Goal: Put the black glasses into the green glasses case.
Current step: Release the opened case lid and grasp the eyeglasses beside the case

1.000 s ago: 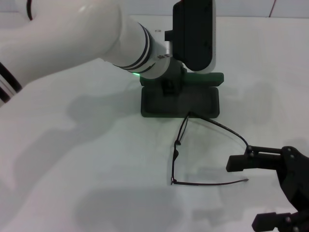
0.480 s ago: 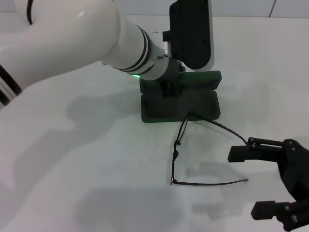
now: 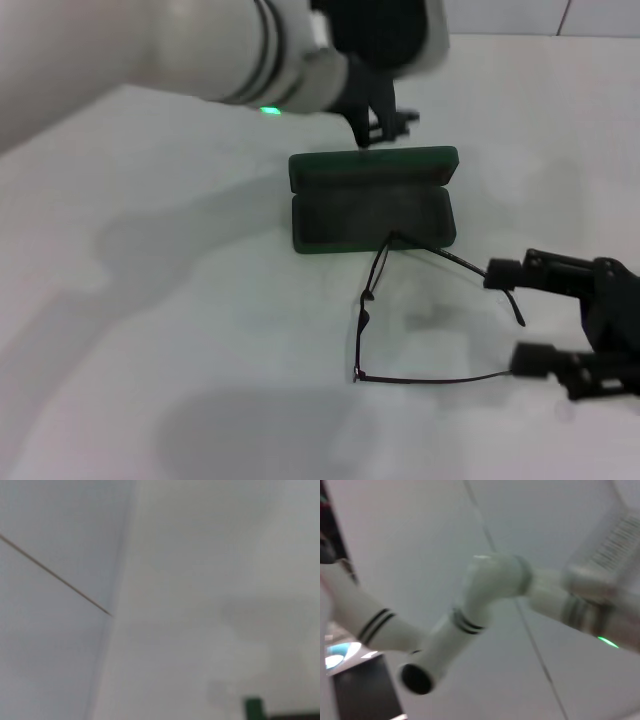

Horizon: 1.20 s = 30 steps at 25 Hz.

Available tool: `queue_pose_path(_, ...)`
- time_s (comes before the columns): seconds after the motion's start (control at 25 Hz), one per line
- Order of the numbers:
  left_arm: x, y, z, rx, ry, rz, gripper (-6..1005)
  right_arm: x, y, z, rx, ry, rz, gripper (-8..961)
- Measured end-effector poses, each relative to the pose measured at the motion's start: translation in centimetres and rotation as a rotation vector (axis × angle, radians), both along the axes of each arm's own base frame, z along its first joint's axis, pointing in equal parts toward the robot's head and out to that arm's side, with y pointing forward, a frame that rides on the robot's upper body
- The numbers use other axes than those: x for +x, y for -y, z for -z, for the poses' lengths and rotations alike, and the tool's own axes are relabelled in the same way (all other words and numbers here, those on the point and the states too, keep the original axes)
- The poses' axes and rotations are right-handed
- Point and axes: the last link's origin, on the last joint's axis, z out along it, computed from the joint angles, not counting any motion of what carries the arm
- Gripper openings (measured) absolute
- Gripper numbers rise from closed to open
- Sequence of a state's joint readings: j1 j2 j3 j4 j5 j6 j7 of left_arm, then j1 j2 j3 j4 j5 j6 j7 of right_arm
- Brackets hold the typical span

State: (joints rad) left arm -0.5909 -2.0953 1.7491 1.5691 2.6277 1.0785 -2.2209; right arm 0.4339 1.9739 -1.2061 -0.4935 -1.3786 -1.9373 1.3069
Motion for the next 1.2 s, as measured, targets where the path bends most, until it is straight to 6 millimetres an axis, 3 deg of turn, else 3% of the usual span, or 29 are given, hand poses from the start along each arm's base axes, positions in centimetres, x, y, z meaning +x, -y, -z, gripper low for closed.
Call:
queue_pose_path(0.12, 0.9, 1.0, -3.6, 0.086, 0.219, -0.037, 409, -0.1, -1.4, 0.2, -0.014, 0.055, 0.065, 865)
queue_pose_path(0.24, 0.4, 2.2, -6.1, 0.067, 0.427, -0.072, 404, -0.7, -2.9, 0.4, -0.026, 0.148, 0.103, 865)
queue_pose_path(0.44, -2.5, 4.3, -8.1, -0.004, 0.674, -0.076, 396, -3.2, -5.7, 1.4, -0.092, 0.440, 0.184, 859)
queue_pose_path(0.6, -5.1, 5.3, -8.2, -0.001, 0.736, -0.109, 387, -6.2, -7.3, 1.7, -0.156, 0.664, 0.210, 839)
queue_pose_path(0.64, -5.7, 5.5, -8.1, 0.000, 0.736, -0.120, 385, -7.8, -7.7, 2.1, -0.153, 0.802, 0.174, 833)
queue_pose_path(0.72, -6.7, 5.8, -7.8, -0.007, 0.728, -0.139, 380, -8.6, -7.8, 2.3, -0.145, 0.847, 0.137, 823)
queue_pose_path(0.92, -8.2, 6.1, -6.8, -0.045, 0.737, -0.175, 369, -12.5, -7.6, 1.4, -0.103, 0.920, -0.165, 802)
queue_pose_path(1.2, -9.0, 6.9, -9.3, -0.101, 0.971, -0.164, 354, -13.8, -7.7, -0.7, 0.027, 0.903, -0.502, 781)
